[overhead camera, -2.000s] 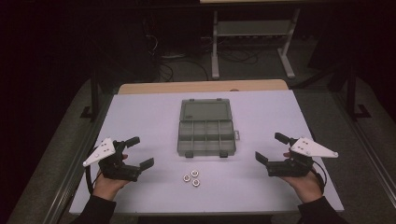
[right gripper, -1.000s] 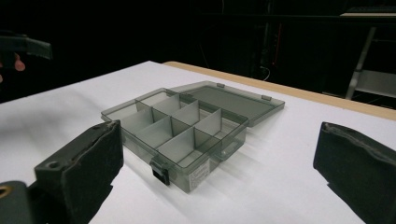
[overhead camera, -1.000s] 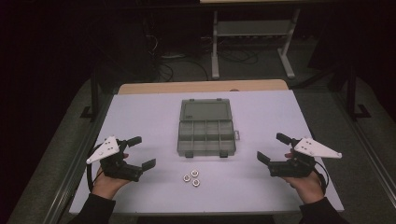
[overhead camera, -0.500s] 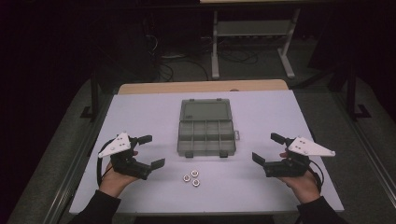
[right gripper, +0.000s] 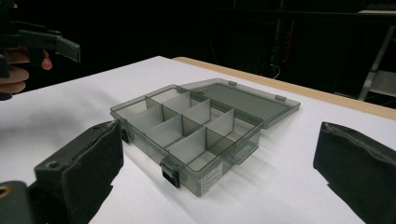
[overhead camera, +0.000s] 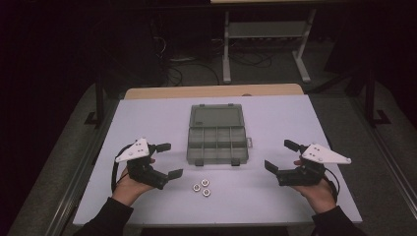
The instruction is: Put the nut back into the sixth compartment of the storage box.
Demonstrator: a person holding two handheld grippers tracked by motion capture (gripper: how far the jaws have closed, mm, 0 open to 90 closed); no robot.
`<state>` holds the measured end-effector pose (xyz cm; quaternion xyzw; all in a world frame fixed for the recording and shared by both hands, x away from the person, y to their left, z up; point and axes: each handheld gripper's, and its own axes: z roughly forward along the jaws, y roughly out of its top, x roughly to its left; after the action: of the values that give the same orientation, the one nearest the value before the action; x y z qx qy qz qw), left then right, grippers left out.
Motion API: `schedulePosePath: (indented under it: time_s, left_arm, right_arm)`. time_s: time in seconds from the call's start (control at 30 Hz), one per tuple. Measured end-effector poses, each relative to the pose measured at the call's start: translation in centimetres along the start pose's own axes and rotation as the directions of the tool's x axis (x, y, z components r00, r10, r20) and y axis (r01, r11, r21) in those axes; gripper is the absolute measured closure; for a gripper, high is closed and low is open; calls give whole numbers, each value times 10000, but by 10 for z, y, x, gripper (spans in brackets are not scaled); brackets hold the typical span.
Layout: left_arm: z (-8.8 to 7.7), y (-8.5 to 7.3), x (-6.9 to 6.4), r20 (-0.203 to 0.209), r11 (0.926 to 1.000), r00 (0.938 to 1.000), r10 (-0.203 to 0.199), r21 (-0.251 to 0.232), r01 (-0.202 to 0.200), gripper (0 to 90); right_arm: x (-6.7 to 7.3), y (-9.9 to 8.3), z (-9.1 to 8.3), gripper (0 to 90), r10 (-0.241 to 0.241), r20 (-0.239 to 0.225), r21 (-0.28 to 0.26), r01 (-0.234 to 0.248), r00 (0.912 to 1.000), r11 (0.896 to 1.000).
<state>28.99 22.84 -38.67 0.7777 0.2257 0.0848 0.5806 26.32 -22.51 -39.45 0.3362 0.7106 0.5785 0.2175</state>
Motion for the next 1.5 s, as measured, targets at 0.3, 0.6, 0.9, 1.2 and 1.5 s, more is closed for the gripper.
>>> schedulePosePath:
  time_s: [0.3,0.6,0.9,1.2,1.5]
  left_arm:
    - [13,7,-1,413,9991,9991,131,401,-147,0]
    - [31,13,-1,564,9971,9977,370,645,-406,0]
    - [37,9,-7,887,9933,9947,522,985,-609,0]
    - [43,7,-12,1173,9822,9906,700,1654,-890,0]
    - [50,4,-16,1578,9616,9833,904,2429,-1274,74]
  right_arm:
    - [0,0,2,9,-18,-26,-12,18,10000,10000]
    - [0,0,2,9,-22,-32,-48,22,10000,10000]
    - [0,0,3,9,-73,-124,10,73,9999,10000]
    - [-1,0,3,9,-94,-103,-64,94,9999,9999]
    - [-1,0,3,9,-39,-98,-102,38,9999,9999]
